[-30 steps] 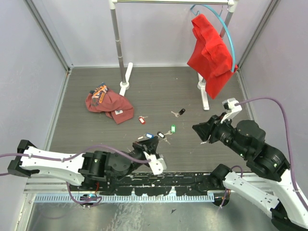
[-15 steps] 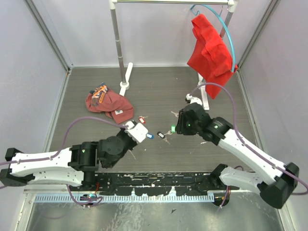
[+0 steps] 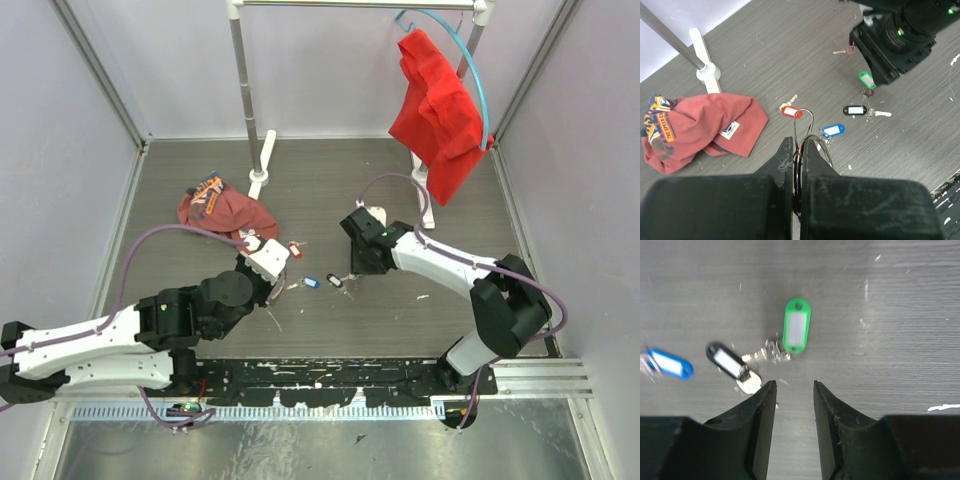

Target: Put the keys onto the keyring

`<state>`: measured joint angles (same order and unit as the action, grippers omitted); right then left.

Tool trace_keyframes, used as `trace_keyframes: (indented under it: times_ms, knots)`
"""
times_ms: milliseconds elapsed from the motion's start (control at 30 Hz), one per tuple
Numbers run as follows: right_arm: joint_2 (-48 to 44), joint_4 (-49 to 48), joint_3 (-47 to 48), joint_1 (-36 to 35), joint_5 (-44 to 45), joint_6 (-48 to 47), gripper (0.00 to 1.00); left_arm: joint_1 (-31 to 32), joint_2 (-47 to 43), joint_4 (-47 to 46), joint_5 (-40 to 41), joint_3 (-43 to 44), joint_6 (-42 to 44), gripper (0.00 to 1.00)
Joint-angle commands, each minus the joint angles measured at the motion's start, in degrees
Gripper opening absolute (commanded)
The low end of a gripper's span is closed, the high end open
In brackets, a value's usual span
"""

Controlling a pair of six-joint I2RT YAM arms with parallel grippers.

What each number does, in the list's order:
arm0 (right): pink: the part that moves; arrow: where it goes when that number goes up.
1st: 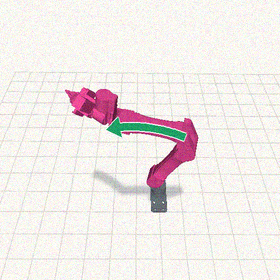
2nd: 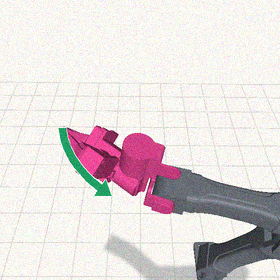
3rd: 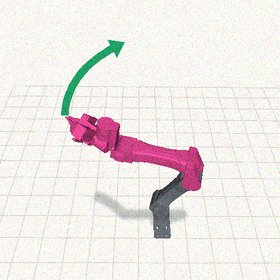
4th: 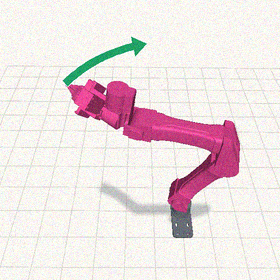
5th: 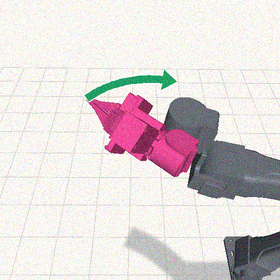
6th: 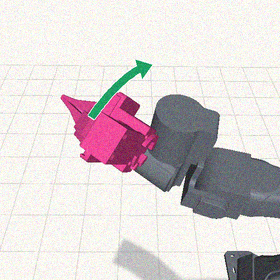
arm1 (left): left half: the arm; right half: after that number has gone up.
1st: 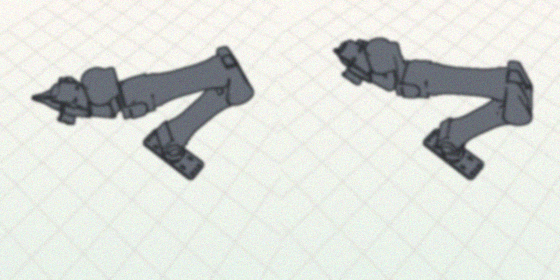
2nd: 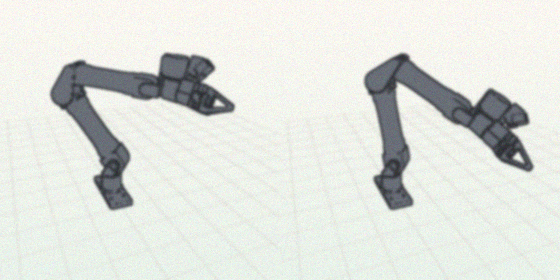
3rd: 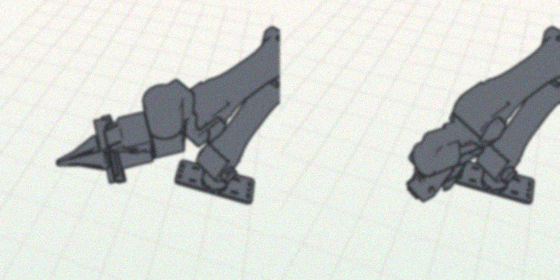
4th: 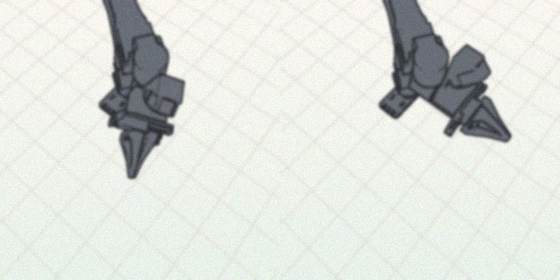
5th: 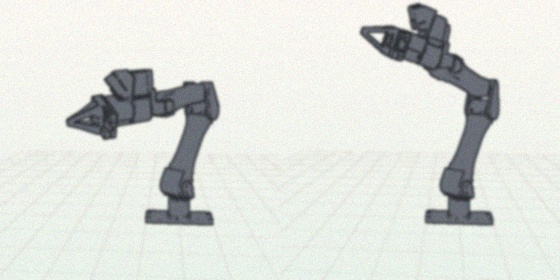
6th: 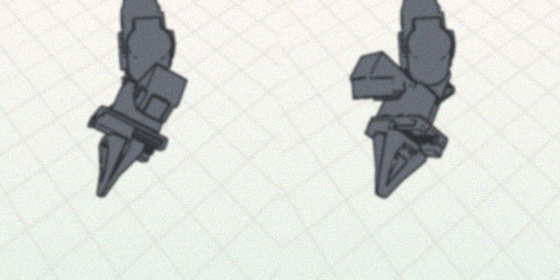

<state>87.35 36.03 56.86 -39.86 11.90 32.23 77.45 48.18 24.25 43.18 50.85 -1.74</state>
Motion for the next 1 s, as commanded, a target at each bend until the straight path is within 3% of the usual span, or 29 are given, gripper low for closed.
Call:
trace_keyframes:
  times_ms: [0,100,233,367,467,967]
  knots:
    - [0.18,-4.1,4.23,0.34,10.17,19.01,0.42,-0.21,-1.0,4.79,0.05,3.62,-3.41,0.0]
    - [1.46,-3.11,3.25,-0.92,14.43,34.14,0.42,-0.25,-1.59,6.79,0.57,4.18,-3.33,0.0]
    - [7.29,7.2,8.94,-2.51,19.31,43.9,0.42,-0.2,-2.2,8.1,0.68,4.59,-2.8,0.0]
    - [15.83,17.47,17.75,-3.13,19.04,46.71,0.4,-0.24,-2.43,7.48,0.96,3.76,-1.69,0.0]
    - [19.52,18.96,19.69,-3.84,18.18,47.66,0.38,-0.2,-2.22,7.66,1.59,3.65,-1.14,0.0]
    - [16.45,23.27,20.24,-6.04,24.4,51.97,0.37,-0.25,-2.86,8.0,0.86,3.55,-0.59,0.0]
